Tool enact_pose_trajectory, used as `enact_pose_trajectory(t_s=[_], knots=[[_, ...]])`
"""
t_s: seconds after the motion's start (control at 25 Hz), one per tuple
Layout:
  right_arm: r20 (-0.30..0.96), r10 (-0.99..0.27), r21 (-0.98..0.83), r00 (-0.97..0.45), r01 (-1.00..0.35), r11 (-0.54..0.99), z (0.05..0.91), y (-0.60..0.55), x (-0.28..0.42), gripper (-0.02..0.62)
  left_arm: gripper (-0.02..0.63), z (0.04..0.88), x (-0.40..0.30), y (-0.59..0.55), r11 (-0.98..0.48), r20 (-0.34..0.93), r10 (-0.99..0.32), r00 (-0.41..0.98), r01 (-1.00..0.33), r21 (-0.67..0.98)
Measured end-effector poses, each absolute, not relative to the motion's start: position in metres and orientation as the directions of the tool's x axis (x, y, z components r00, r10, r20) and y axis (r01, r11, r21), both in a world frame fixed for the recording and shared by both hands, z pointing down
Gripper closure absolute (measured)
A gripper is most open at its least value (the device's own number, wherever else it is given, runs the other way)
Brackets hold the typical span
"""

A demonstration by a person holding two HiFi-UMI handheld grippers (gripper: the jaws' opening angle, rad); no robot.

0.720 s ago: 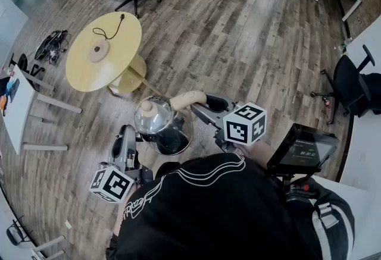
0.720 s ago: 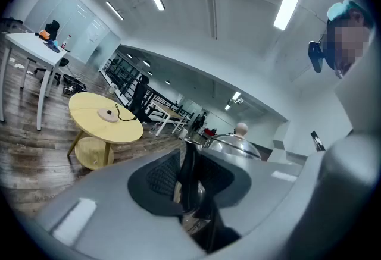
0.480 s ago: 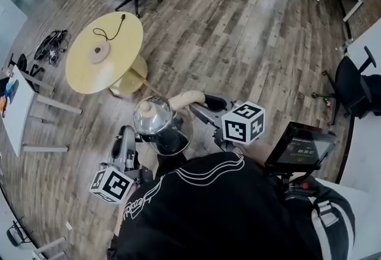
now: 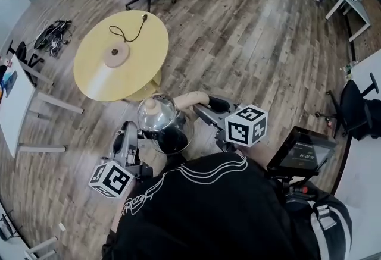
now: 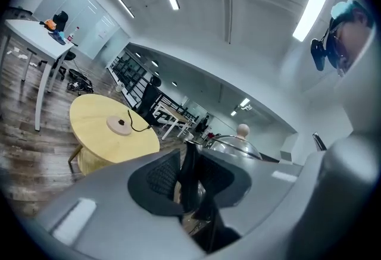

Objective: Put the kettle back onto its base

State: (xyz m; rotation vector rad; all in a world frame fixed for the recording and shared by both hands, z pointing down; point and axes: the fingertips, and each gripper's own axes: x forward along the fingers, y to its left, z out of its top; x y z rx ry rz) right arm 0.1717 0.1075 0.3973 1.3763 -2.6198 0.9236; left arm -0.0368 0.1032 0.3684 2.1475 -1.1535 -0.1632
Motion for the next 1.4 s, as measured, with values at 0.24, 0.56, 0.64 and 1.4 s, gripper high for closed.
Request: enact_pose_trajectory(t_s=[0.24,0.56,0.64,1.4], knots=[[0.307,-0.727,-0.486,-0.613,-0.758,0.434,0.400,0.013,0.114,0.440,0.523,0.371,-0.095,0.010,-0.370,0.195,-0.781,0.593,-0.692,0.620],[0.311,-0.693,-0.464,-0.650,-0.741,0.485,0.401,-0.075,0.048,0.440,0.523,0.370,-0.160,-0.080,-0.387,0.165,-0.793,0.586,-0.695,0.606],[0.315,-0.690,-0.454,-0.651,-0.742,0.493,0.404,-0.090,0.043,0.440,0.523,0.374,-0.165,-0.096,-0.398,0.166,-0.786,0.596,-0.693,0.602],[0.418,-0.557,-0.341,-0.717,-0.693,0.636,0.460,-0.242,0.020,0.442,0.529,0.434,-0.179,-0.245,-0.411,0.275,-0.741,0.613,-0.738,0.535]])
